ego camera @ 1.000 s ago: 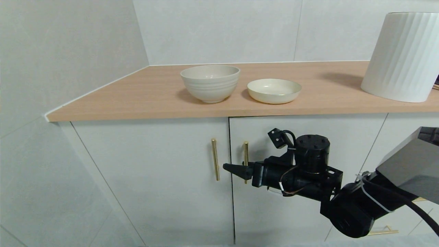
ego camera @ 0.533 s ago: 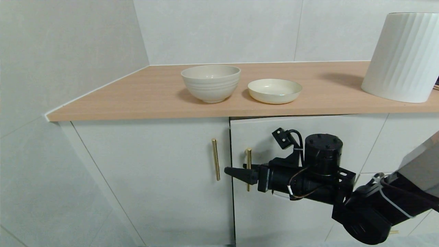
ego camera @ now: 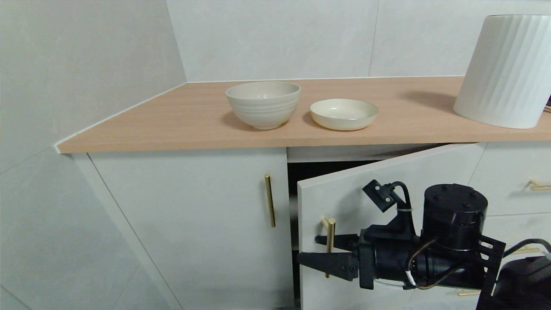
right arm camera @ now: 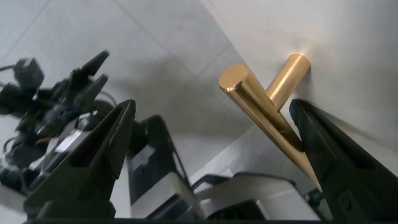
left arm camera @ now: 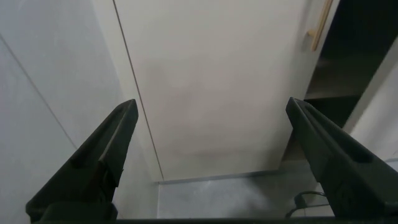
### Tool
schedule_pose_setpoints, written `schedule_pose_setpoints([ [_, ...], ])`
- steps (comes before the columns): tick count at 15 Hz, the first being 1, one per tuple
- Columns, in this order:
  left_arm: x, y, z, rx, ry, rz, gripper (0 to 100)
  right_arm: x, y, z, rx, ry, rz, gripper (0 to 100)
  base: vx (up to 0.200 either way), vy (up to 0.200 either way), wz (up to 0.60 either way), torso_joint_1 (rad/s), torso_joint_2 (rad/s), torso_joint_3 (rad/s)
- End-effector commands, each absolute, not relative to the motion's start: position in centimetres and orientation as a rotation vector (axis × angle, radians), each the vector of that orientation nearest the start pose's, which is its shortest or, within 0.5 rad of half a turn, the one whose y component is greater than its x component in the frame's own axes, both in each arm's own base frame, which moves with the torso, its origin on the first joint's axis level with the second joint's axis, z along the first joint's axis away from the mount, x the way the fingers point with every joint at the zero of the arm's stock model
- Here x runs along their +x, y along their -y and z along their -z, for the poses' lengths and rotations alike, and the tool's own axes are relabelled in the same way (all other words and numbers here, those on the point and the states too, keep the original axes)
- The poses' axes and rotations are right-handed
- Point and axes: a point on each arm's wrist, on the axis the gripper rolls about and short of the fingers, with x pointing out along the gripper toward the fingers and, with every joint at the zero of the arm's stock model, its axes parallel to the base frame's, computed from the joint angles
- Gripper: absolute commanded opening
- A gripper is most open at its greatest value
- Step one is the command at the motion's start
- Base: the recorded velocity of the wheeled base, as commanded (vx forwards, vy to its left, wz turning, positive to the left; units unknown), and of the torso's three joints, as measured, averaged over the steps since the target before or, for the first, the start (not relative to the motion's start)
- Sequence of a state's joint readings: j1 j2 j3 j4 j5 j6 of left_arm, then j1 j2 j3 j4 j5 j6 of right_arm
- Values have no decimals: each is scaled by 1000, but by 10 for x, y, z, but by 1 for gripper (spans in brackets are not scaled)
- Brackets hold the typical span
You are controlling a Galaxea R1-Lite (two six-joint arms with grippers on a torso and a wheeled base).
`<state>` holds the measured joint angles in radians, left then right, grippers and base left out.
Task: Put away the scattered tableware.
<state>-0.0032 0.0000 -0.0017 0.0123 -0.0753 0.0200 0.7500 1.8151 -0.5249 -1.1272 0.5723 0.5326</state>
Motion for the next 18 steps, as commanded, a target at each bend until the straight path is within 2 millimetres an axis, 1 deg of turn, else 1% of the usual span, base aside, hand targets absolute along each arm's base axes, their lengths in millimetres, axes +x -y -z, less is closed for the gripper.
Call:
schedule_pose_setpoints([
  [1, -23, 2, -75, 20, -10, 78, 100, 192, -199, -137, 440, -502, -1261, 100, 0, 0, 0, 0, 0, 0],
  [2, -23, 2, -75, 21, -10, 78, 100, 188, -194, -139, 441, -500, -1263, 100, 0, 0, 0, 0, 0, 0],
  [5, -23, 2, -75, 24, -10, 78, 100, 176, -184, -134, 441, -533, -1259, 100, 0, 0, 0, 0, 0, 0],
  [7, -23, 2, -75, 27, -10, 80, 100, 177, -185, -131, 435, -544, -1257, 100, 0, 0, 0, 0, 0, 0],
  [9, -23, 2, -76, 28, 3, 81, 100, 176, -183, -134, 437, -530, -1261, 100, 0, 0, 0, 0, 0, 0],
  [11, -29, 2, -95, 30, 73, 109, 100, 175, -183, -135, 436, -528, -1262, 100, 0, 0, 0, 0, 0, 0],
  [12, -33, 4, -104, 33, 84, 186, 100, 176, -183, -135, 436, -526, -1263, 100, 0, 0, 0, 0, 0, 0],
  [14, -40, 7, -123, 38, 49, 341, 100, 176, -183, -135, 434, -527, -1263, 100, 0, 0, 0, 0, 0, 0],
  [15, -40, 8, -137, 35, 25, 398, 100, 176, -183, -135, 434, -527, -1263, 100, 0, 0, 0, 0, 0, 0],
  [16, -33, 10, -165, 26, -15, 491, 100, 176, -184, -135, 435, -523, -1264, 100, 0, 0, 0, 0, 0, 0],
  [17, -21, 12, -186, 13, -55, 562, 100, 176, -184, -136, 435, -520, -1263, 100, 0, 0, 0, 0, 0, 0],
  [18, -3, 13, -207, -3, -102, 633, 100, 176, -184, -136, 435, -515, -1265, 100, 0, 0, 0, 0, 0, 0],
])
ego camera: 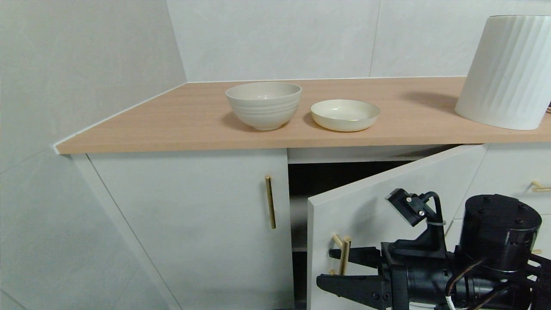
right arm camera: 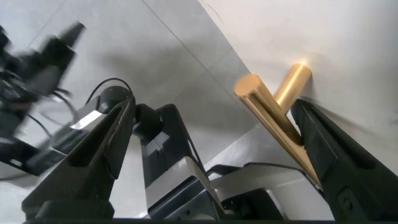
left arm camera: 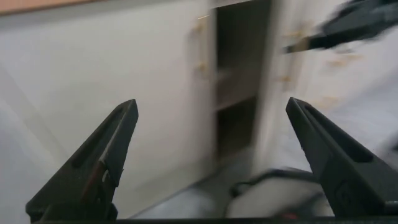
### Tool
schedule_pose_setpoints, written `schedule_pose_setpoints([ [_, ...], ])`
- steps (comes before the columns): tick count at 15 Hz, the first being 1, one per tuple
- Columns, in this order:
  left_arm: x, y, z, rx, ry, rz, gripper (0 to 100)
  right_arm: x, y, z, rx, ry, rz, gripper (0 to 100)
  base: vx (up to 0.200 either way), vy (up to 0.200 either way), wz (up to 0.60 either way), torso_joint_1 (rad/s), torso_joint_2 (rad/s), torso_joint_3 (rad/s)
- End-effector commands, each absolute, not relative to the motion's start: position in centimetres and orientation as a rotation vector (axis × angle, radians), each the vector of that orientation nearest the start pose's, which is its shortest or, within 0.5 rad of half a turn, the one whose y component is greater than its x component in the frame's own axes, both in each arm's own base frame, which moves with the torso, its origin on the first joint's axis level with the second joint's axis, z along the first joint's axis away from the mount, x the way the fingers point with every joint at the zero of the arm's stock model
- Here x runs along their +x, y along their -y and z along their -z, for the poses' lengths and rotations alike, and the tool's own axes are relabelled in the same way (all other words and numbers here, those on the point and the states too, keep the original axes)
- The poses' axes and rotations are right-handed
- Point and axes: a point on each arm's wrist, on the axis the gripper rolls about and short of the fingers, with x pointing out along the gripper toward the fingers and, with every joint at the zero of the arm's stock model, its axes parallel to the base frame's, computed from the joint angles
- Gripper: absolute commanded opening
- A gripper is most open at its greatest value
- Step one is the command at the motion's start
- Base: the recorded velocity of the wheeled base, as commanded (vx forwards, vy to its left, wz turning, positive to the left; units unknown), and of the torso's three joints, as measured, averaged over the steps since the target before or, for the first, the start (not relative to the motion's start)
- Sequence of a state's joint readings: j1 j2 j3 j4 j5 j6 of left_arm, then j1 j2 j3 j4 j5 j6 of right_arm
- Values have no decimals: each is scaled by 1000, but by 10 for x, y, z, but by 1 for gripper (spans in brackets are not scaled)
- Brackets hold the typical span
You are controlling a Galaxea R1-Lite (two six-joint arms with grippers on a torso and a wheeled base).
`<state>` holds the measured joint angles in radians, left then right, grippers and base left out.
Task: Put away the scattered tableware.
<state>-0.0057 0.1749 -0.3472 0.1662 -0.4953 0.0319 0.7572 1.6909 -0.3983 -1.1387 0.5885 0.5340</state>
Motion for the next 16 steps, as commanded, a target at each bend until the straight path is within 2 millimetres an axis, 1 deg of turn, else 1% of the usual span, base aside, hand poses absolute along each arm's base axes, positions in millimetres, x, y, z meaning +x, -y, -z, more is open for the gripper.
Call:
schedule_pose_setpoints([
  [1, 14, 14, -223, -20, -141, 696, 100, 176, -183, -137, 436, -507, -1267, 100, 0, 0, 0, 0, 0, 0],
  [2, 33, 16, -237, -38, -176, 778, 100, 176, -184, -137, 437, -499, -1270, 100, 0, 0, 0, 0, 0, 0],
  [3, 49, 19, -242, -55, -221, 856, 100, 176, -184, -138, 437, -496, -1271, 100, 0, 0, 0, 0, 0, 0],
  [4, 64, 23, -241, -66, -263, 905, 100, 176, -184, -137, 437, -496, -1271, 100, 0, 0, 0, 0, 0, 0],
  [5, 78, 28, -236, -73, -303, 948, 100, 176, -184, -137, 437, -496, -1271, 100, 0, 0, 0, 0, 0, 0],
  [7, 109, 39, -221, -91, -385, 996, 100, 176, -184, -137, 436, -495, -1271, 100, 0, 0, 0, 0, 0, 0],
  [8, 112, 40, -219, -92, -392, 999, 100, 176, -183, -138, 436, -493, -1271, 100, 0, 0, 0, 0, 0, 0],
  [9, 130, 49, -197, -104, -453, 1031, 100, 176, -184, -137, 436, -495, -1271, 100, 0, 0, 0, 0, 0, 0],
  [12, 154, 58, -165, -110, -499, 1041, 100, 176, -184, -137, 435, -499, -1271, 100, 0, 0, 0, 0, 0, 0],
  [16, 167, 68, -145, -115, -564, 1063, 100, 176, -184, -135, 435, -505, -1269, 100, 0, 0, 0, 0, 0, 0],
])
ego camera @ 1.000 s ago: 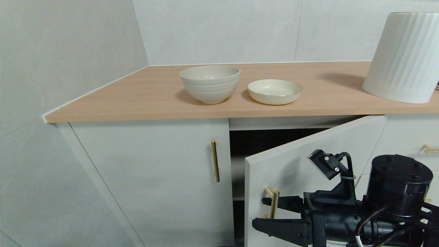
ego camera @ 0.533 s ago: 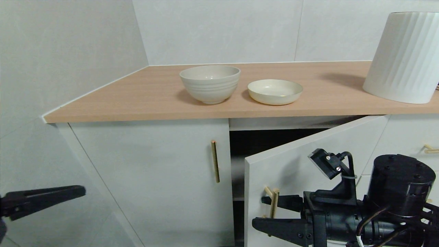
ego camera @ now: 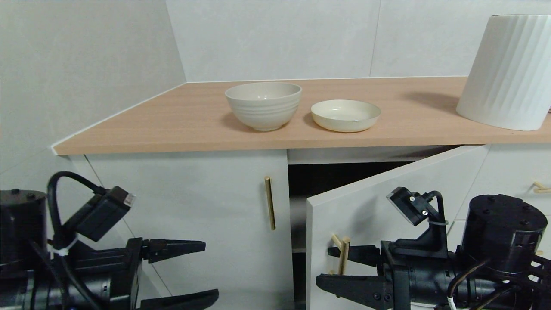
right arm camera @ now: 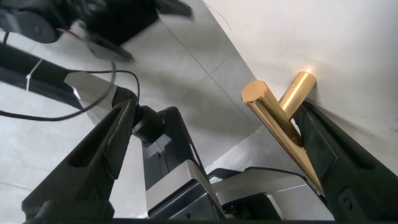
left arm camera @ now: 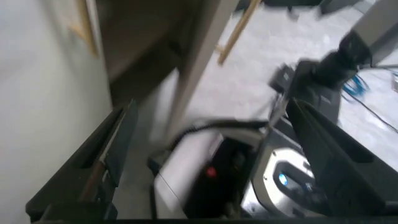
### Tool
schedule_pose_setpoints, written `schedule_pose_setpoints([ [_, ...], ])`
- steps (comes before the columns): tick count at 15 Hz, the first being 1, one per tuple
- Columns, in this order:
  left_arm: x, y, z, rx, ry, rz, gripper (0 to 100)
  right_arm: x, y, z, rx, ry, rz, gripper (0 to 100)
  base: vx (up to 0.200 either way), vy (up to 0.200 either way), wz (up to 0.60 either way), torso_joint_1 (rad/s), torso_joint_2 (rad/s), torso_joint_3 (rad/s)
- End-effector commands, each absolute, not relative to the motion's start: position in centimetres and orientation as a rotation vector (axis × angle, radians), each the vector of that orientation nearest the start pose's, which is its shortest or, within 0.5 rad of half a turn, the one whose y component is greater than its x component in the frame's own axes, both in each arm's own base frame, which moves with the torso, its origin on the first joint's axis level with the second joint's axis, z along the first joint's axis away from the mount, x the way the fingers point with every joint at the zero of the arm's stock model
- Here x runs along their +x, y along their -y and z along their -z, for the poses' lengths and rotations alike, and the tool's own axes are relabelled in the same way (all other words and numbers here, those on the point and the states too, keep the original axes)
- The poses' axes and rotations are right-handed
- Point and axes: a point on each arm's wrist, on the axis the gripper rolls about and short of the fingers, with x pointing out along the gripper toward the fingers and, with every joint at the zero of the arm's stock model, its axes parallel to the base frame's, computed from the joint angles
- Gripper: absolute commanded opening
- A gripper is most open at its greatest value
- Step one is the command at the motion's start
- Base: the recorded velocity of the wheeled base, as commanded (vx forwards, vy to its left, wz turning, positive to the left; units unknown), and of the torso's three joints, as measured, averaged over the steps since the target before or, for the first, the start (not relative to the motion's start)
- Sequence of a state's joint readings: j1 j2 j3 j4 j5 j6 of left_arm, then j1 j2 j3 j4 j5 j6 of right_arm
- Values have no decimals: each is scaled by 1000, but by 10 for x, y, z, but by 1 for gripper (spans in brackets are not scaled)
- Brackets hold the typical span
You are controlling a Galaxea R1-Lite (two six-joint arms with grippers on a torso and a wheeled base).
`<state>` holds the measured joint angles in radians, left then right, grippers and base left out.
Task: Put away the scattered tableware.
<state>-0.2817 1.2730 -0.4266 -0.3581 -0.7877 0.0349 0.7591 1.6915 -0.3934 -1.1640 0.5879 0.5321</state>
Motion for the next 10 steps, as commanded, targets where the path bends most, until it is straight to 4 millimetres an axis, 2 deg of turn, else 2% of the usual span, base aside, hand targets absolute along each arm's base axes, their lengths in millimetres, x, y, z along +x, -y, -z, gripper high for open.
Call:
schedule_pose_setpoints([
  [1, 168, 69, -144, -115, -572, 1067, 100, 176, -184, -135, 435, -507, -1269, 100, 0, 0, 0, 0, 0, 0],
  [6, 168, 71, -142, -115, -584, 1072, 100, 175, -184, -133, 434, -514, -1270, 100, 0, 0, 0, 0, 0, 0],
  [7, 169, 72, -141, -115, -588, 1076, 0, 175, -184, -133, 434, -514, -1270, 100, 0, 0, 0, 0, 0, 0],
  [10, 171, 73, -140, -120, -598, 1077, 0, 175, -184, -133, 434, -513, -1268, 100, 0, 0, 0, 0, 0, 0],
])
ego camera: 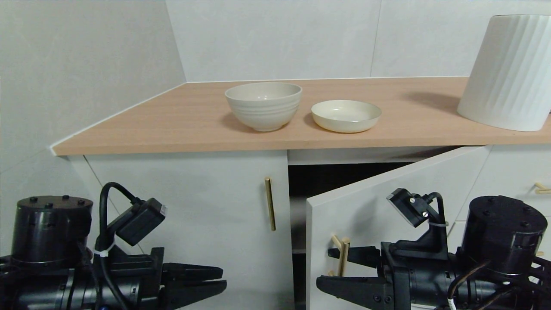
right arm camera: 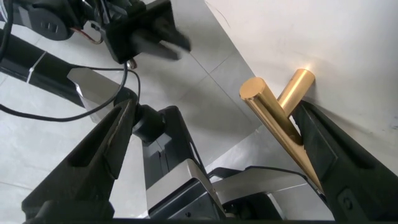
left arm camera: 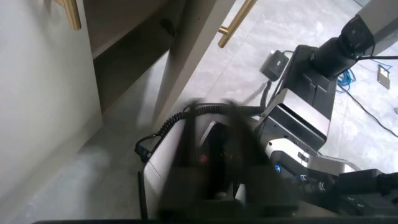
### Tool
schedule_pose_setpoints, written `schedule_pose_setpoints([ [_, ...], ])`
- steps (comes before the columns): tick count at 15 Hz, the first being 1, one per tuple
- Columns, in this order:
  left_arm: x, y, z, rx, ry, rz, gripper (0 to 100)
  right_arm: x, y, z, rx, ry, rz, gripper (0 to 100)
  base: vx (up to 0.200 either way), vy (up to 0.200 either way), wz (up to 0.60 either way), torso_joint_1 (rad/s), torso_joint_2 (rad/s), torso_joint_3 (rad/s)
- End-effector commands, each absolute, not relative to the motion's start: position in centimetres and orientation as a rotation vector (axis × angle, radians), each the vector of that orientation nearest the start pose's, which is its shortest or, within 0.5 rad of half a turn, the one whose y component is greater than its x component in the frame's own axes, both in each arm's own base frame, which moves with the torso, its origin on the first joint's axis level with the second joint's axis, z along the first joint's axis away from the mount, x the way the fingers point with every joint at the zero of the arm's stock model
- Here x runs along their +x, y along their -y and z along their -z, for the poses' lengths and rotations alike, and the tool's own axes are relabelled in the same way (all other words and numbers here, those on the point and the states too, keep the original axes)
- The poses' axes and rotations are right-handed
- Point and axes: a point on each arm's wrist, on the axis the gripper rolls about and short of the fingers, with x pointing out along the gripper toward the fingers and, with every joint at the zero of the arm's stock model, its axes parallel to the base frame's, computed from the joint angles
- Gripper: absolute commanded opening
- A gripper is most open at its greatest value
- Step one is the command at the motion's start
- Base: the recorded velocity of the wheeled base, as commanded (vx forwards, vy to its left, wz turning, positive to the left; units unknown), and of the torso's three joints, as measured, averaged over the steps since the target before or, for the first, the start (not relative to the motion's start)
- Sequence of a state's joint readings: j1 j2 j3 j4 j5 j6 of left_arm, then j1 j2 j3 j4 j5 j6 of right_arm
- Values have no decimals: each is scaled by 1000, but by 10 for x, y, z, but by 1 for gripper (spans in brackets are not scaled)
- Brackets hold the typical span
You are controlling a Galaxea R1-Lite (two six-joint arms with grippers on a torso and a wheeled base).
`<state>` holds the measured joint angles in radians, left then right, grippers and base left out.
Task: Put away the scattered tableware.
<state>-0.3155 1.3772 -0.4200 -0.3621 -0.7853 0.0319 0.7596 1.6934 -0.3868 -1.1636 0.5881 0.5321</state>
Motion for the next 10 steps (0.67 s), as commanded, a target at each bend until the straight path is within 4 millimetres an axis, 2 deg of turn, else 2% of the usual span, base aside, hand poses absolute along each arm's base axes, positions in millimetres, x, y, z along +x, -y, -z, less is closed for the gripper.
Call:
schedule_pose_setpoints([
  [1, 173, 74, -140, -119, -598, 1079, 0, 175, -184, -133, 434, -514, -1270, 100, 0, 0, 0, 0, 0, 0],
  [6, 190, 96, -132, -141, -634, 1132, 0, 174, -183, -135, 434, -509, -1271, 100, 0, 0, 0, 0, 0, 0],
  [9, 220, 131, -121, -180, -569, 1071, 0, 173, -182, -136, 435, -504, -1273, 100, 0, 0, 0, 0, 0, 0],
  [10, 223, 136, -121, -186, -557, 1067, 0, 173, -182, -136, 435, -503, -1270, 100, 0, 0, 0, 0, 0, 0],
])
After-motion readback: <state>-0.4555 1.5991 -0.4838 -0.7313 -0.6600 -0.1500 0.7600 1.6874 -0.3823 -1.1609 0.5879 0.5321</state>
